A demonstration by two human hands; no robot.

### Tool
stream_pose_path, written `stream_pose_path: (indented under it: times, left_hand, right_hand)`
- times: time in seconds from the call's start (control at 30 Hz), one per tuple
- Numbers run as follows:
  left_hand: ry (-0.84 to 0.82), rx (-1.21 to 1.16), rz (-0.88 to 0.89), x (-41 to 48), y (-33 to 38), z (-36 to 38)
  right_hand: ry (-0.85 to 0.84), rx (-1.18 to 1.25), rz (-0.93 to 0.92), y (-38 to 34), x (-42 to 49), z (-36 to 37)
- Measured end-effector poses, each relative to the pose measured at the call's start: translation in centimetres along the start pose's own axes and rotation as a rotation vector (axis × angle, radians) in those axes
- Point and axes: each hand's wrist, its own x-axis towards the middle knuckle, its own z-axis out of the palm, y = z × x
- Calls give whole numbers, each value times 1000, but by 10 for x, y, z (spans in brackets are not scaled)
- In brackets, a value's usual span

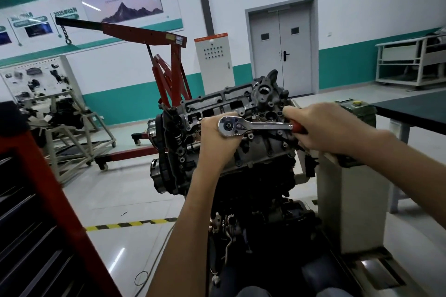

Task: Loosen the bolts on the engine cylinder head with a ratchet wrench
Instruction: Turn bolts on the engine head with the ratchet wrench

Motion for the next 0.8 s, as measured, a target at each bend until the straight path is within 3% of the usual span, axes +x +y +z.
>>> stream_pose_path:
  times: [0.1, 0.2, 0.3, 0.37, 0.47, 0.6, 0.7, 0.8]
  left_hand:
    - [153, -15, -100, -9, -4, 5]
    - [346, -131, -100, -15, 4, 15]
    - [347, -254, -261, -16, 6, 25]
    - [334, -247, -218, -12, 4, 26]
    - [223, -187, -45, -5, 1, 17]
    - [-43, -52, -34, -1, 2, -4]
    - [-196, 21, -13, 8, 6, -12]
    - [-84, 34, -59, 0, 5, -10]
  right_hand:
    - [-48, 211, 107, -26, -19, 24]
    - [33, 484, 260, -74, -40, 50]
    - [83, 811, 344, -123, -46, 74]
    - [100, 853, 379, -135, -45, 83]
    - [101, 730, 308, -107, -44, 74]
    - [-7, 329, 84, -39, -28, 38]
    - [56, 1, 6, -4, -5, 8]
    - [28, -4, 44, -7, -5, 6]
